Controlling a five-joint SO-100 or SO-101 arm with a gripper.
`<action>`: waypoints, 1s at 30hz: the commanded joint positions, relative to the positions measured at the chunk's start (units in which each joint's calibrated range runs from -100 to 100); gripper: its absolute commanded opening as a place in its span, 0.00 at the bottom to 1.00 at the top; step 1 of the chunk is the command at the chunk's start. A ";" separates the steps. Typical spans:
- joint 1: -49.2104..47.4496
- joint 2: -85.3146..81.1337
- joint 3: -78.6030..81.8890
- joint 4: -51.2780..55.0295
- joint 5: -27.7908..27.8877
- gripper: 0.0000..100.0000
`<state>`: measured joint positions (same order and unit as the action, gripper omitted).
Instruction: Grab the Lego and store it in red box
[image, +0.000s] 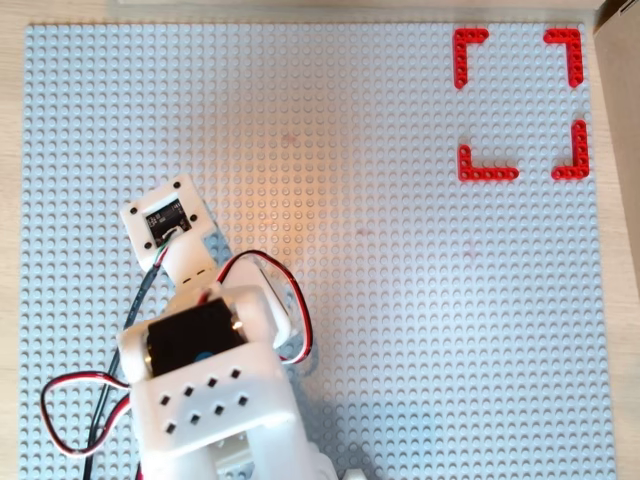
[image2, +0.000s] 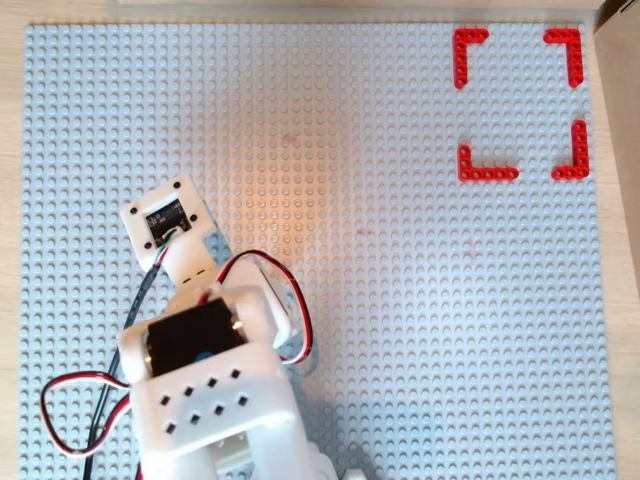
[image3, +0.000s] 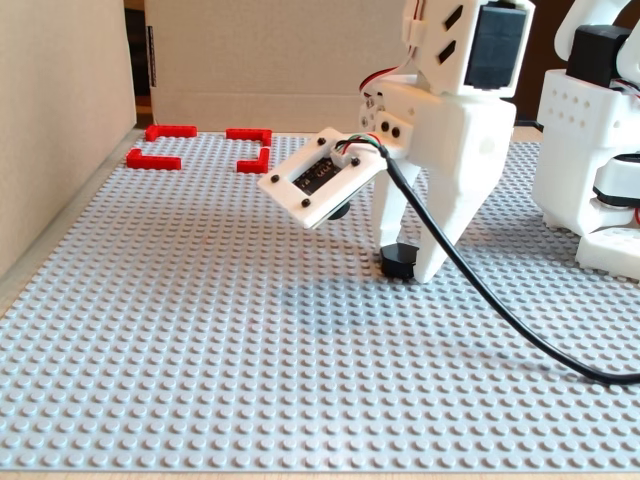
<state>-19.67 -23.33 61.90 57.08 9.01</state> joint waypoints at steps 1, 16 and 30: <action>0.13 0.53 -2.35 0.55 -0.10 0.16; 0.80 0.45 -5.17 1.25 0.26 0.07; 6.45 0.45 -43.71 25.99 2.19 0.07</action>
<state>-15.67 -22.82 29.34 77.46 9.99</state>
